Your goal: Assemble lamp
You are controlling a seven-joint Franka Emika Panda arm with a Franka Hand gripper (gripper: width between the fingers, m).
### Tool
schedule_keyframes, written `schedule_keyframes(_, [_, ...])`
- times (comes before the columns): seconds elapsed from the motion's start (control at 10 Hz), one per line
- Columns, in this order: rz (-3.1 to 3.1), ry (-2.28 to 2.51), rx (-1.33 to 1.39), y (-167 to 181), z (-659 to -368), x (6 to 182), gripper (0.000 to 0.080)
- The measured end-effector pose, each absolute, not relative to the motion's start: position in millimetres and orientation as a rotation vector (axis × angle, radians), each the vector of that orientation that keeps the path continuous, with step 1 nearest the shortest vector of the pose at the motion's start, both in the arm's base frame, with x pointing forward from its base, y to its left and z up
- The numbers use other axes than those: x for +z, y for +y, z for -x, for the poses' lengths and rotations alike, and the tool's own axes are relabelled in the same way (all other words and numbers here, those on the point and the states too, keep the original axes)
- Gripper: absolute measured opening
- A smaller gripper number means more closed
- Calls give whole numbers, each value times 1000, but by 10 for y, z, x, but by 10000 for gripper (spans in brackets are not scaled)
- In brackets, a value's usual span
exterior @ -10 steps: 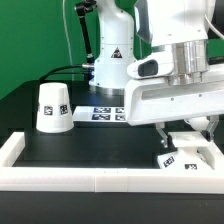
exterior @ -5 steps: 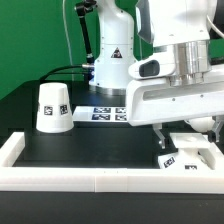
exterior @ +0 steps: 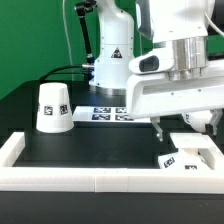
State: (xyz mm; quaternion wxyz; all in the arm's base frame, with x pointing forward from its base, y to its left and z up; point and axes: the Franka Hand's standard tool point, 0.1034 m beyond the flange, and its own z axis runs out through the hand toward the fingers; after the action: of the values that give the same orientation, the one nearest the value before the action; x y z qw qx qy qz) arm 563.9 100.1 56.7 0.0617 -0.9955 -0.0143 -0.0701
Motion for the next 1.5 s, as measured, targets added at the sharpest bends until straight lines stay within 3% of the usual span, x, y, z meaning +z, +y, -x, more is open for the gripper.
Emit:
schedule_keyframes(0.4, [3016, 17, -157, 1126, -5199, 612, 699])
schedule_keyframes(0.7, [3002, 16, -137, 1607, -5185, 686, 699])
schedule_keyframes(1.2, [3001, -22, -146, 1649, -5186, 691, 699])
schedule_keyframes(1.5, [2996, -114, -161, 1815, -4960, 655, 699])
